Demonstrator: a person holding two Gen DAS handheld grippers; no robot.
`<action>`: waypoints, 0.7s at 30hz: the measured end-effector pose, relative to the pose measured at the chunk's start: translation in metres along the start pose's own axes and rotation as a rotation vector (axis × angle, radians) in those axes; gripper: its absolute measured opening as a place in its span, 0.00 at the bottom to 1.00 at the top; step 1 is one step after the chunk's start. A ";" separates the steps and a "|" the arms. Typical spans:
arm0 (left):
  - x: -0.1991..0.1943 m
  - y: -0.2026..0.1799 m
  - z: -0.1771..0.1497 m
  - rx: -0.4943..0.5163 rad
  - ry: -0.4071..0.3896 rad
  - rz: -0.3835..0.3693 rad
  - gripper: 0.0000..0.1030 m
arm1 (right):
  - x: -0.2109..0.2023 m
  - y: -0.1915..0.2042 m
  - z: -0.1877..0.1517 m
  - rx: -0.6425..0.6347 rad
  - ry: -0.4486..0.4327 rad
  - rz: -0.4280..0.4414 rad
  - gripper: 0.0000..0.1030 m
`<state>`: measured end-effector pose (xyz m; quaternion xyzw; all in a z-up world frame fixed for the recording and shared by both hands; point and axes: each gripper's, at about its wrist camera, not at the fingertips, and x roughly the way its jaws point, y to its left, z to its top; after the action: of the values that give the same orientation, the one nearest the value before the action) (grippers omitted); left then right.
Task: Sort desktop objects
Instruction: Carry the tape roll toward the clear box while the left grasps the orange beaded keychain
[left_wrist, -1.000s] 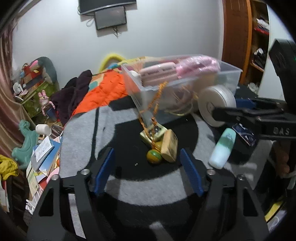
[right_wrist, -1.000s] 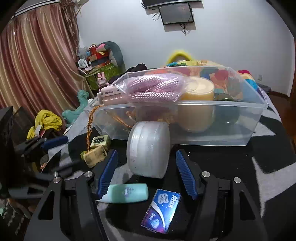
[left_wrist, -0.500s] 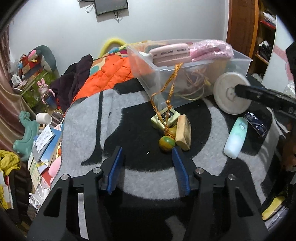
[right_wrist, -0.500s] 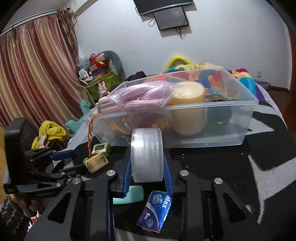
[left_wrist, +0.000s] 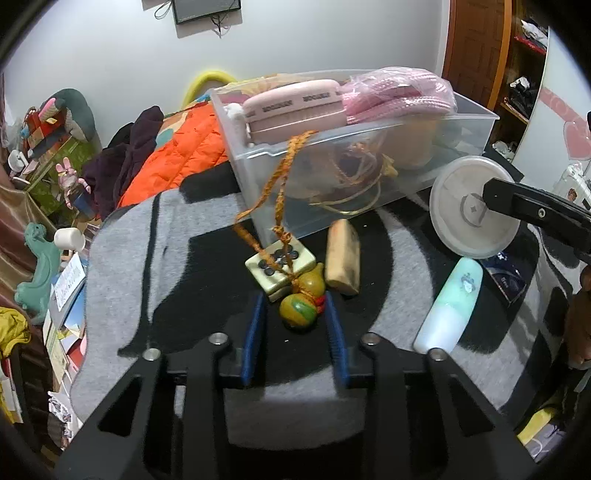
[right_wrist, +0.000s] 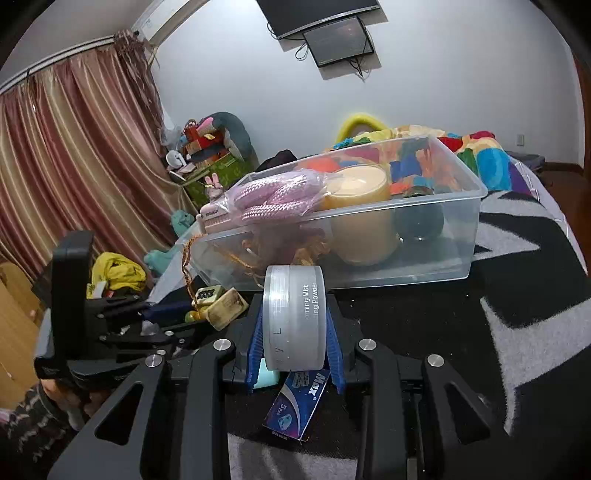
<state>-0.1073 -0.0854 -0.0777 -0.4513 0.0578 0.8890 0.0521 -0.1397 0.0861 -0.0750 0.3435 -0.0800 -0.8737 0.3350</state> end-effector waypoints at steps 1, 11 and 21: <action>0.000 -0.001 0.000 -0.001 0.000 0.004 0.29 | -0.001 -0.002 0.000 0.006 -0.002 0.002 0.26; -0.020 -0.009 -0.011 -0.012 -0.045 0.018 0.18 | -0.009 -0.008 0.003 0.004 -0.021 0.013 0.26; -0.070 -0.002 0.006 -0.066 -0.207 -0.023 0.18 | -0.025 -0.008 0.008 0.011 -0.071 0.013 0.26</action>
<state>-0.0708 -0.0855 -0.0178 -0.3594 0.0177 0.9315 0.0534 -0.1357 0.1073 -0.0588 0.3138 -0.0986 -0.8827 0.3356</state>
